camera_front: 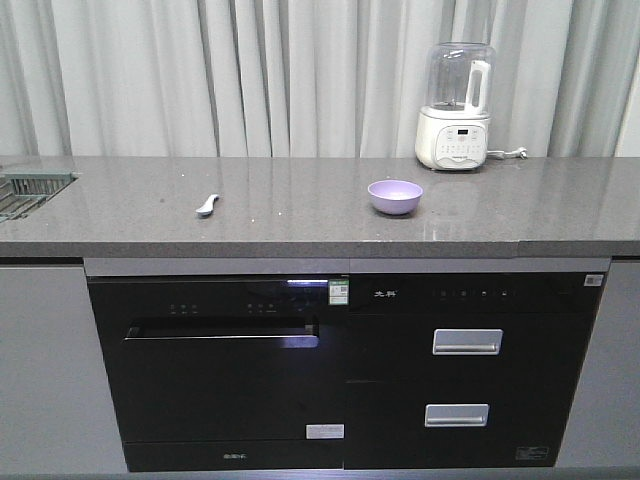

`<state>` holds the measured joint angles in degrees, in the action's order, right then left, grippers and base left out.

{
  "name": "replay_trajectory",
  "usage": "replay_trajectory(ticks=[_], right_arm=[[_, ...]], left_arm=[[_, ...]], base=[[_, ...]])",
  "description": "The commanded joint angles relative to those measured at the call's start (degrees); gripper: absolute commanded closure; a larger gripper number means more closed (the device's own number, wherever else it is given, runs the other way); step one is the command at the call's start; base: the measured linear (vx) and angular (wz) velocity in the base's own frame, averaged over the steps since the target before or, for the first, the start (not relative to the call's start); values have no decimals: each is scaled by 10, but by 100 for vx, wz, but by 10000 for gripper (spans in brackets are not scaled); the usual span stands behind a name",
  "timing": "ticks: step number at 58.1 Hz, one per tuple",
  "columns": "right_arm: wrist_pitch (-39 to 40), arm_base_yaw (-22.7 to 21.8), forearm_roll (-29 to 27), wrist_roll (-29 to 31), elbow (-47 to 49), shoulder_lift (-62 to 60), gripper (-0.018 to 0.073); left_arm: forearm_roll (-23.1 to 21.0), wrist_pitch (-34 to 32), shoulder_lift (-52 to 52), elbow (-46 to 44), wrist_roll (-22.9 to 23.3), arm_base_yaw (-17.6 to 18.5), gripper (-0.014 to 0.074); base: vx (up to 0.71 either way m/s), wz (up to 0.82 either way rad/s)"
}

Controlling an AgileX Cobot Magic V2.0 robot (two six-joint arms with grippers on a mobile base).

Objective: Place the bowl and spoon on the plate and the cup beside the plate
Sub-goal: 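Drive the base toward the counter with the lavender bowl and spoon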

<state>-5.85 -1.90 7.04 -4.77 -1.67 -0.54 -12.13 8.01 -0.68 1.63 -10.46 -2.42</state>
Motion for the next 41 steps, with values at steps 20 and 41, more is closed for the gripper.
replay_trajectory(ticks=[20,41], right_arm=[[49,-3,4,3,-10,-11,568],[49,-3,4,3,-10,-11,568]], left_arm=[[-7,-48,-8,15,1,-2,602],[-7,-48,-8,15,1,-2,602]], base=[[0,0],[0,0]])
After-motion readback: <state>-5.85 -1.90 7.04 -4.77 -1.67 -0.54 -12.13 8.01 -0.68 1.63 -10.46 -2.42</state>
